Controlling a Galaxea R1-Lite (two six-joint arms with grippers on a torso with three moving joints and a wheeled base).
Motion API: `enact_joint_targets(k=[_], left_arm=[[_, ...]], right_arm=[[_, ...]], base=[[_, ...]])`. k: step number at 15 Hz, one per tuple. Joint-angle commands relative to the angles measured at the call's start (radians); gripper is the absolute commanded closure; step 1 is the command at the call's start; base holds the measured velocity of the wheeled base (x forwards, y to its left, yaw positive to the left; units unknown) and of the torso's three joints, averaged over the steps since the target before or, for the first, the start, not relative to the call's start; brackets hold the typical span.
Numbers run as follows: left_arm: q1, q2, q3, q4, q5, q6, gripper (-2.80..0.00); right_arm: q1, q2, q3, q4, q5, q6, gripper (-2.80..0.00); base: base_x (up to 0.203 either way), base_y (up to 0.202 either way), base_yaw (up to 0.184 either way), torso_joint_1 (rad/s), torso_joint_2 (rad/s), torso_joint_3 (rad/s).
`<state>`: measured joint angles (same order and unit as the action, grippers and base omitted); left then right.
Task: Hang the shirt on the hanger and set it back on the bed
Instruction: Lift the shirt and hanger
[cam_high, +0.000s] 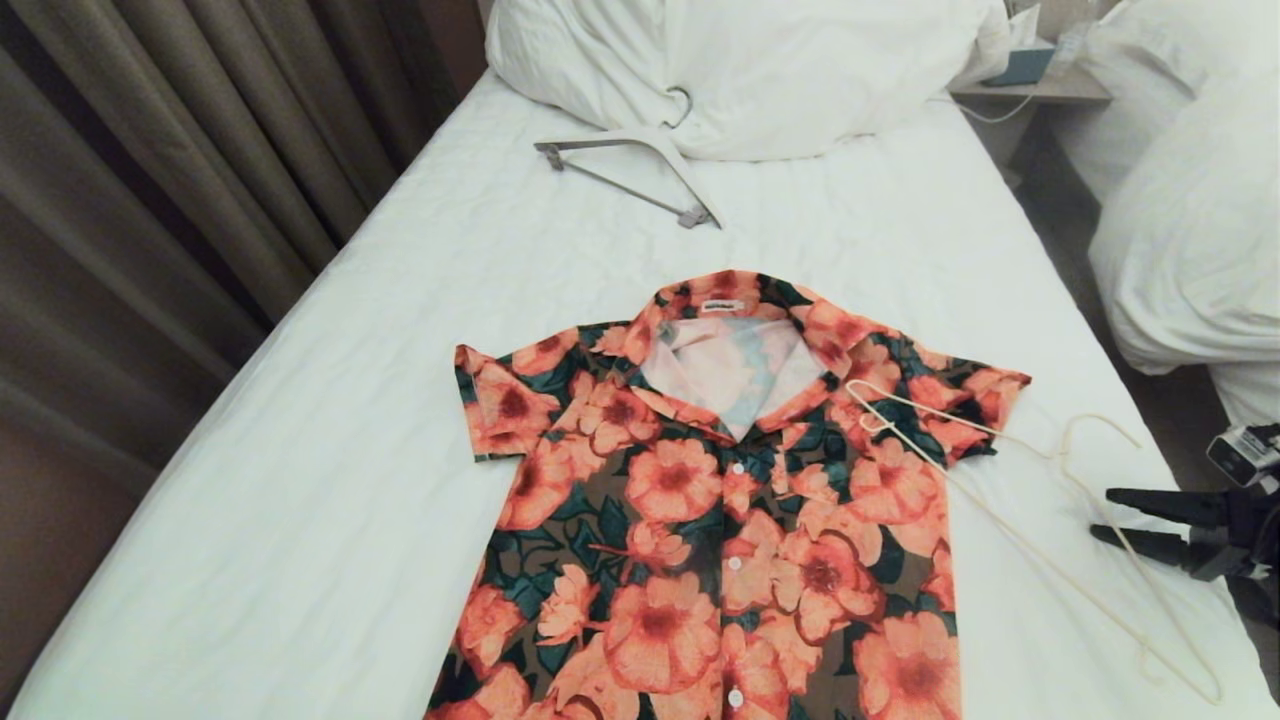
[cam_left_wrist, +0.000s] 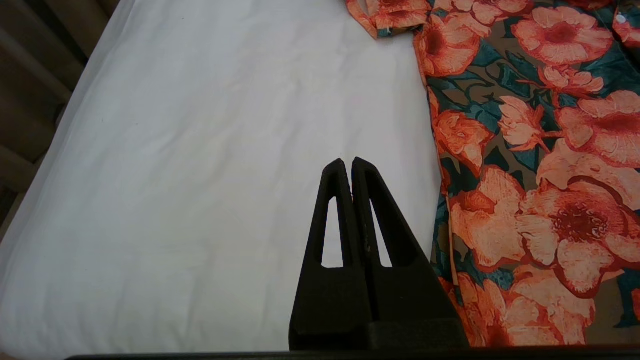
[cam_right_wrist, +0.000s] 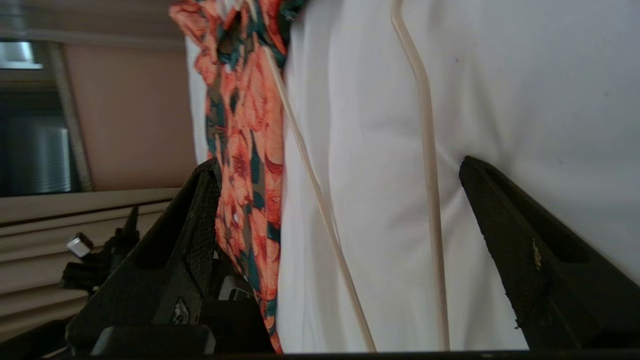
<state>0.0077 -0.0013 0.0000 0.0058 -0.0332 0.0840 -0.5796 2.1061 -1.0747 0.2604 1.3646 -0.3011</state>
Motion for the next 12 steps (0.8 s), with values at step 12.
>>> enact_joint_targets(k=[12], left_arm=[[0.002, 0.001, 0.002, 0.0, -0.001, 0.0, 0.0]], right_arm=[[0.117, 0.069, -0.024, -0.066, 0.165, -0.069, -2.8]], base=[[0.0, 0.0, 0.0, 0.0, 0.0, 0.0]])
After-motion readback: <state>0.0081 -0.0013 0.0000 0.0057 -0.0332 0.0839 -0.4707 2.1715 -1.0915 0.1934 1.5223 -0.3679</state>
